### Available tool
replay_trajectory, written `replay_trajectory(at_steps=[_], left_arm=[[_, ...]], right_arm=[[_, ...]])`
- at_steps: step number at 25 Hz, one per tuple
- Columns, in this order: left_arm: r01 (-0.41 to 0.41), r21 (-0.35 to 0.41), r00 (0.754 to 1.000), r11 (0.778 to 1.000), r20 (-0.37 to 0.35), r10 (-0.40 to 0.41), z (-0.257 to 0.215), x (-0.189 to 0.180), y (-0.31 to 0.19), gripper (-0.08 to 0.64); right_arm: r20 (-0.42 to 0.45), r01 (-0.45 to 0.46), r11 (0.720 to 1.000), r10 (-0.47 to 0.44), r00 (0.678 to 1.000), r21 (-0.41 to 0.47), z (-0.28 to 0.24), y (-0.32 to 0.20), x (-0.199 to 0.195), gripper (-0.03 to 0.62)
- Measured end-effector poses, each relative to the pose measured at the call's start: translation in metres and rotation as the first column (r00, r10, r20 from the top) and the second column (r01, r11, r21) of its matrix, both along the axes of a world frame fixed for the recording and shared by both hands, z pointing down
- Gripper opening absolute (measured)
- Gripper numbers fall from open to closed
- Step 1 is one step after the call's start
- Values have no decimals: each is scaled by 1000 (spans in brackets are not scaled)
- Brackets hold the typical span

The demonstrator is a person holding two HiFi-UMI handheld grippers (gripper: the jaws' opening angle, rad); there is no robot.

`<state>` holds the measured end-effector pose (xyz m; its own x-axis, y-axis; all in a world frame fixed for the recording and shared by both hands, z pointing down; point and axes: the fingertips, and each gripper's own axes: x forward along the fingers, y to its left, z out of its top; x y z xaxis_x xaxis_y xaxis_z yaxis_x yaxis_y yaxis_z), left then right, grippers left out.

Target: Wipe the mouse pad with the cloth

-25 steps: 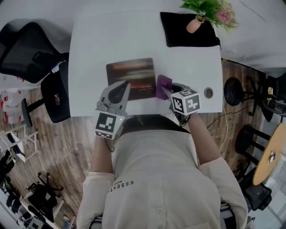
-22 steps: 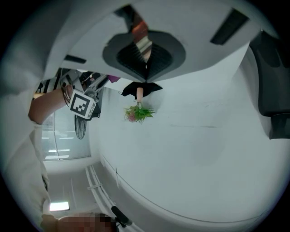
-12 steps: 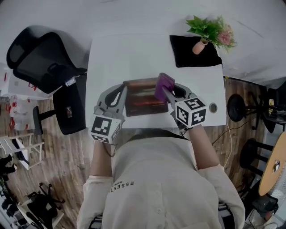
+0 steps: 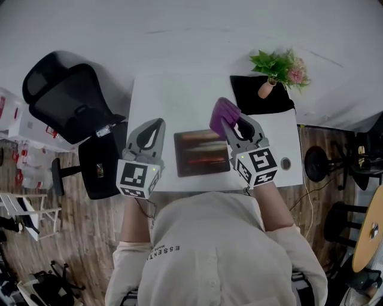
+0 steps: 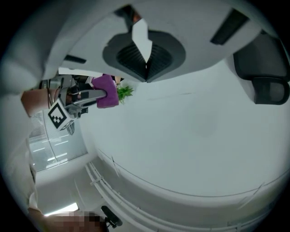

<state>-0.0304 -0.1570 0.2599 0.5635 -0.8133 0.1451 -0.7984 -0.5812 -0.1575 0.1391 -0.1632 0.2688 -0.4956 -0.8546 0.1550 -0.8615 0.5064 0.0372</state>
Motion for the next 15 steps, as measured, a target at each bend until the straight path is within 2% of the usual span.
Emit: replay_trajectory(at_steps=[3,7,11,15], left_arm=[[9,8,1000,1000,-10,-9,-7,-5,-3,2],[11,31,1000,999,-25,-10,-18,-6,-5,2],[15,27,1000,1000,-25,-15,-17,-3,-8,2],[13,28,1000,1000,-21,-13,-17,3,-8,2]], right_arm=[[-8,-13,998,13,1000,62,-10,-2,3,100],[9,-32,995,31,999,99,-17,-4,7,95],[12,-66,993,65,998,99,-17,-9,14,92],[18,-63,993,62,998,96,-14,-10,19,91]])
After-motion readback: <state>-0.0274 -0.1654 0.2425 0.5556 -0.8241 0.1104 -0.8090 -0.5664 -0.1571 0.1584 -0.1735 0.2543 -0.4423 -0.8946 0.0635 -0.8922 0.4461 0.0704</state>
